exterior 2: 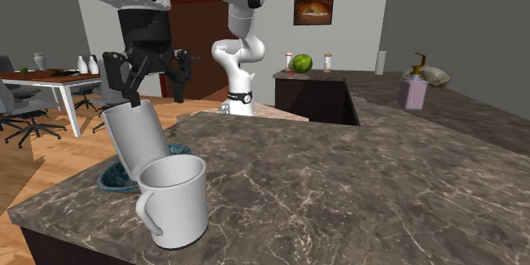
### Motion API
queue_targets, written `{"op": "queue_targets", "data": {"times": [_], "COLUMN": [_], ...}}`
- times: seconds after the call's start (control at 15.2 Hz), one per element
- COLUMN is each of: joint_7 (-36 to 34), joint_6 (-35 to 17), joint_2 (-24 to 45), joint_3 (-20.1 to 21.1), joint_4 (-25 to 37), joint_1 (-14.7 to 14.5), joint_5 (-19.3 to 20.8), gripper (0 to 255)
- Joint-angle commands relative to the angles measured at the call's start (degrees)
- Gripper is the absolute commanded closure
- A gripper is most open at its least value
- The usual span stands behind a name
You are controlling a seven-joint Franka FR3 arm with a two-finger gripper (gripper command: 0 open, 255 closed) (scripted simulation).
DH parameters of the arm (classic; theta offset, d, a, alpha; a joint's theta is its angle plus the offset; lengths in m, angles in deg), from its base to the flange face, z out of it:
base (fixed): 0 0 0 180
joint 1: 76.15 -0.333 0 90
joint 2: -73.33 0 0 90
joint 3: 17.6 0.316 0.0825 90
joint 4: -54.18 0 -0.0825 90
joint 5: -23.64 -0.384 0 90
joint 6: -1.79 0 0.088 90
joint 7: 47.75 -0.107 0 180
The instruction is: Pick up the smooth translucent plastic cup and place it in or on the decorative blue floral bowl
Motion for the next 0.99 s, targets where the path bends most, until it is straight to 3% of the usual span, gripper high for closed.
{"op": "queue_targets", "data": {"times": [0.0,0.13,0.4,0.92], "joint_7": [0.0,0.0,-0.8,-0.8], "joint_6": [0.0,0.0,6.9,6.9], "joint_2": [0.0,0.0,-0.5,-0.5], "joint_3": [0.0,0.0,-0.4,-0.4], "joint_4": [0.0,0.0,6.7,6.7], "joint_1": [0.0,0.0,1.0,1.0], "joint_5": [0.0,0.0,0.6,0.6], "gripper": [0,0,0,0]}}
